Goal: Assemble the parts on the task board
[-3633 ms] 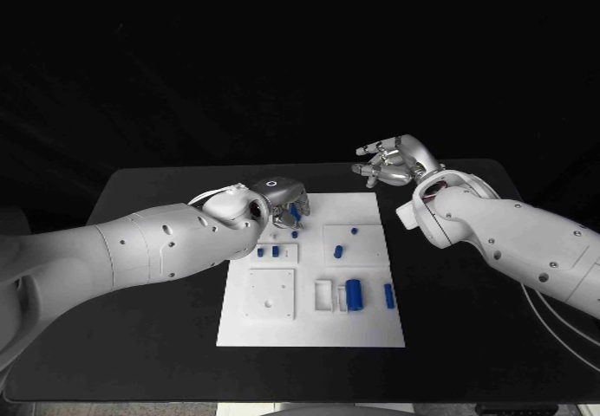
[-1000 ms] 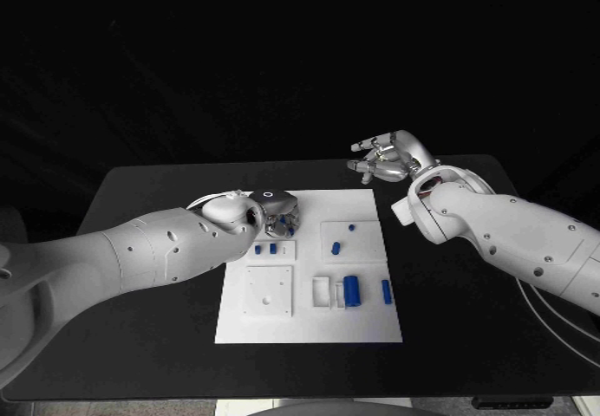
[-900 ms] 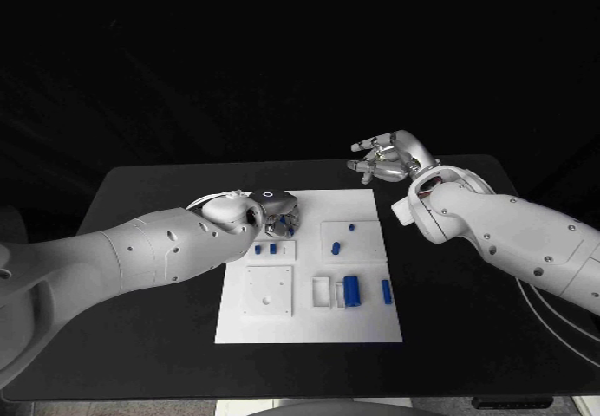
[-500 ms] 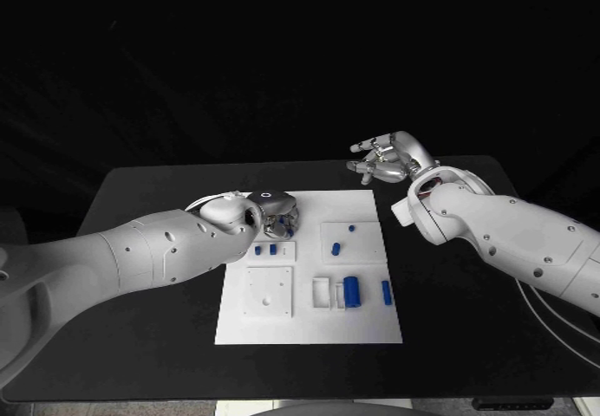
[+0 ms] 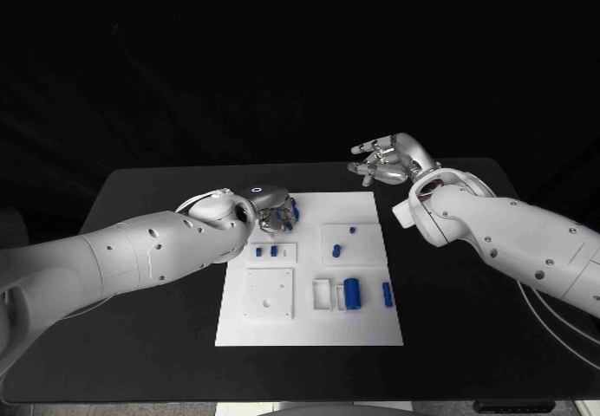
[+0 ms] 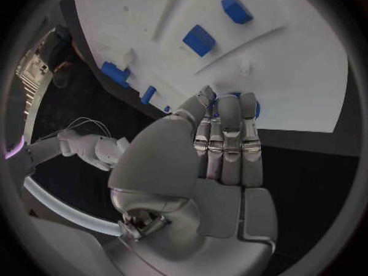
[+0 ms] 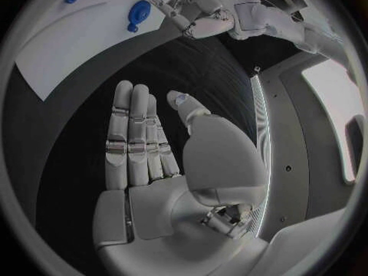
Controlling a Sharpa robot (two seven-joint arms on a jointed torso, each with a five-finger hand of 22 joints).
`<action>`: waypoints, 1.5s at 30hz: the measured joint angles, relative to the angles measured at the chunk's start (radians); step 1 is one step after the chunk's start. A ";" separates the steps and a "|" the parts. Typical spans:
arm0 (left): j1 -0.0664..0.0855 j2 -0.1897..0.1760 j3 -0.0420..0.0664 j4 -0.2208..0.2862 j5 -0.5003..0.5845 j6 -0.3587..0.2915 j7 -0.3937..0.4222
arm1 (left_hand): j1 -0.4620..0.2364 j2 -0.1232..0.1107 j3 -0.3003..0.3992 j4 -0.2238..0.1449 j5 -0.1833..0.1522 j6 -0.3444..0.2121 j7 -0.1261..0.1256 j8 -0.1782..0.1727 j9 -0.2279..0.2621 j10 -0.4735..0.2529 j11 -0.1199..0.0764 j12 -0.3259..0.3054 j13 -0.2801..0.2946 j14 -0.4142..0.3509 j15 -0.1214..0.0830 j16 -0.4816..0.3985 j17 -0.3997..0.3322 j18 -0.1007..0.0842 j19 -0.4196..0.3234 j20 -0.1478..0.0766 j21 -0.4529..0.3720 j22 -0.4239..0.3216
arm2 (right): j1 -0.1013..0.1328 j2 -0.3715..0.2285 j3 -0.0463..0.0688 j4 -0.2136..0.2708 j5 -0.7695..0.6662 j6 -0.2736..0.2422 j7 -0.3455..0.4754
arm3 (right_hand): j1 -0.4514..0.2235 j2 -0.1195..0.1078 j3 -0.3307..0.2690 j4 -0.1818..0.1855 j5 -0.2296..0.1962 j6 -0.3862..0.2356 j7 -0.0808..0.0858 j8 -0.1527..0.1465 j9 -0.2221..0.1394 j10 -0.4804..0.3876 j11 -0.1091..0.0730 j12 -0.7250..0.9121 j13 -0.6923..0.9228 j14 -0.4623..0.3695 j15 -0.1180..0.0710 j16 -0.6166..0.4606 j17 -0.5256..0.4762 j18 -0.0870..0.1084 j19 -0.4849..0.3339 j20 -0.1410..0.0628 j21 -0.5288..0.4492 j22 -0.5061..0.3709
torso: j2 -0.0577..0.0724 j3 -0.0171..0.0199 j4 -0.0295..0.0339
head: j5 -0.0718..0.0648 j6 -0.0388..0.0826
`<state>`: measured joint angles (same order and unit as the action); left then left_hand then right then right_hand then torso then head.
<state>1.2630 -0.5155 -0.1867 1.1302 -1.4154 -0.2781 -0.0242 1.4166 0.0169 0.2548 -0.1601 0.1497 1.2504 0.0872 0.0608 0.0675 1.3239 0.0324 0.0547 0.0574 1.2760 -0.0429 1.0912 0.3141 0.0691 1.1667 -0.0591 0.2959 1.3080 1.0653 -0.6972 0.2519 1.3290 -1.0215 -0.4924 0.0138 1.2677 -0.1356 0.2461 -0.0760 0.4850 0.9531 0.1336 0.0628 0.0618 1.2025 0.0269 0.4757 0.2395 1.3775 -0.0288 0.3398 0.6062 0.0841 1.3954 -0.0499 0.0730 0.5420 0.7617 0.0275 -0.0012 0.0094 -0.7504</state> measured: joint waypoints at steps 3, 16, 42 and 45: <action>0.001 -0.024 0.013 0.023 0.016 -0.002 -0.004 | 0.000 0.000 0.000 0.000 0.000 0.004 -0.004 0.000 0.000 0.000 0.000 0.000 0.000 0.003 -0.003 0.000 0.000 0.000 0.000 0.000 0.000 0.000 | 0.000 -0.002 0.000 0.001 0.000 0.000 0.000 | 0.000 0.000 0.000 0.000 0.000 0.000 0.000 0.000 0.000 0.000 0.000 0.000 0.000 0.000 0.000 0.000 0.000 0.000 0.000 0.000 0.000 0.000 | 0.000 0.0000 0.0007 | 0.001 0.000; 0.004 -0.114 0.032 0.096 0.060 0.020 -0.028 | -0.004 -0.004 0.002 0.003 0.000 0.004 -0.003 -0.004 0.000 0.000 0.000 0.000 0.000 0.003 -0.003 0.000 0.002 0.000 0.000 0.000 0.000 0.000 | 0.000 -0.010 0.000 0.000 0.000 0.000 0.000 | 0.000 0.000 0.003 -0.003 0.000 0.000 0.000 0.000 0.000 0.000 0.000 0.004 0.000 0.000 0.000 0.000 0.001 0.000 0.000 0.000 0.000 0.007 | 0.000 -0.0008 0.0008 | 0.005 0.002; 0.000 -0.105 0.013 0.057 0.042 0.053 -0.046 | 0.002 -0.006 0.004 0.007 -0.004 0.005 -0.002 0.000 0.000 0.000 0.000 -0.002 0.000 0.003 -0.003 0.000 0.005 0.000 0.004 -0.004 0.004 0.000 | 0.000 -0.009 0.000 -0.002 0.000 0.000 -0.001 | 0.000 0.000 0.003 -0.003 -0.001 0.000 0.000 0.000 0.000 0.000 0.000 0.004 0.000 0.000 0.000 0.000 0.001 0.000 0.000 0.000 0.000 0.007 | 0.001 -0.0001 -0.0016 | 0.015 -0.001; -0.001 -0.102 0.010 0.055 0.039 0.057 -0.047 | 0.004 -0.006 0.004 0.007 -0.008 0.004 -0.002 0.000 0.000 0.000 0.000 -0.002 0.000 0.003 -0.003 0.000 0.005 0.000 0.004 -0.004 0.004 -0.001 | 0.000 -0.009 0.000 -0.002 0.000 0.000 -0.001 | 0.000 0.000 0.003 -0.003 -0.001 0.000 0.000 0.000 0.000 0.000 0.000 0.004 0.000 0.000 0.000 0.000 0.001 0.000 0.000 0.000 0.000 0.007 | 0.001 -0.0001 -0.0019 | 0.016 -0.001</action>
<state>1.2619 -0.6180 -0.1767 1.1856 -1.3760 -0.2213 -0.0715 1.4211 0.0106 0.2588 -0.1526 0.1419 1.2548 0.0850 0.0607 0.0671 1.3237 0.0325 0.0522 0.0570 1.2793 -0.0460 1.0912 0.3186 0.0686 1.1704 -0.0627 0.3000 1.3074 1.0653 -0.7061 0.2519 1.3268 -1.0212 -0.4923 0.0132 1.2677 -0.1356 0.2489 -0.0788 0.4842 0.9531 0.1335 0.0628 0.0618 1.2025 0.0269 0.4795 0.2394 1.3775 -0.0287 0.3398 0.6070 0.0842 1.3954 -0.0499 0.0731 0.5490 0.7631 0.0274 -0.0032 0.0255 -0.7516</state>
